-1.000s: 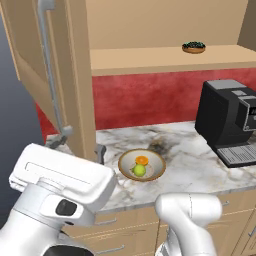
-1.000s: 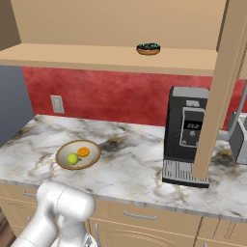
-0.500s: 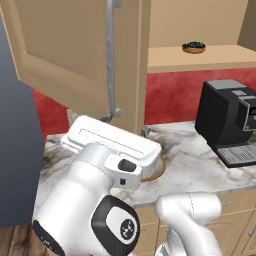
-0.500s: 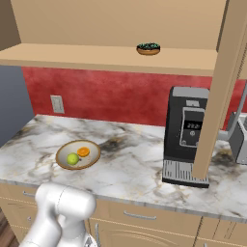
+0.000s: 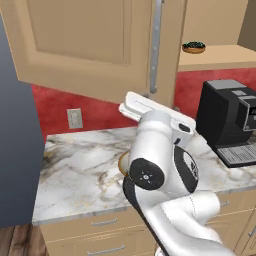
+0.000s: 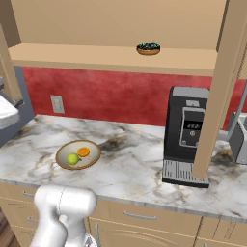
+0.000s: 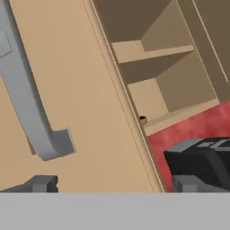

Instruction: Open the cabinet. Pick the orange and pear from the cabinet and place them into the bowl. Then close the cabinet.

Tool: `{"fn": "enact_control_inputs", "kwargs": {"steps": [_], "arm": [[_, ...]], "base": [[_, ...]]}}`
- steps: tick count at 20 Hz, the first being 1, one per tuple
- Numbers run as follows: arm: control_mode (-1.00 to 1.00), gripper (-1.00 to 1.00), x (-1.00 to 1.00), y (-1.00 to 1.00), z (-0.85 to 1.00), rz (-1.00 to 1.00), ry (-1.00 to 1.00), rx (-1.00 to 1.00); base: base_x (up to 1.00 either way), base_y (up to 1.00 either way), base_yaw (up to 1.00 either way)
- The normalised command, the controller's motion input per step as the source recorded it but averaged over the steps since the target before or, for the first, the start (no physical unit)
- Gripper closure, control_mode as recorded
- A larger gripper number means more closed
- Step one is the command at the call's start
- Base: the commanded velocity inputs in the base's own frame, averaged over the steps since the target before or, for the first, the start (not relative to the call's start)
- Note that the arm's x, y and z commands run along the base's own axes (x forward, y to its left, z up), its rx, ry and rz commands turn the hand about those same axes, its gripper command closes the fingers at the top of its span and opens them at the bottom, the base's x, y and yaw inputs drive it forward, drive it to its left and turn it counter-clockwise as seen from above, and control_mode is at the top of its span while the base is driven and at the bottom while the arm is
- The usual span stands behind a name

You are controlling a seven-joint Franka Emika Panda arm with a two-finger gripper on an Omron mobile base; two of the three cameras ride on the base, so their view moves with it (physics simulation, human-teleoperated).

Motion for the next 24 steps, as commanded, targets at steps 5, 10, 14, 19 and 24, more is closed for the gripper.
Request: {"fn": "enact_control_inputs", "kwargs": {"steps": [5, 10, 14, 19, 24], "arm": [[-1.00, -1.00, 1.00, -0.81, -0.15, 0.21, 0.05, 0.19], [-1.00, -1.00, 1.00, -0.46, -0.25, 0.18, 0.10, 0.09], [-1.00, -1.00, 1.00, -0.21, -0.21, 0.12, 0.09, 0.04], [-1.00, -1.00, 1.00, -0.13, -0.09, 0.06, 0.14, 0.04], [-1.00, -1.00, 0.98, -0.10, 0.00, 0.01, 0.15, 0.04]], "base": [[0.00, 0.00, 0.00], [0.00, 0.00, 0.00], [0.00, 0.00, 0.00], [0.00, 0.00, 0.00], [0.00, 0.00, 0.00]]}}
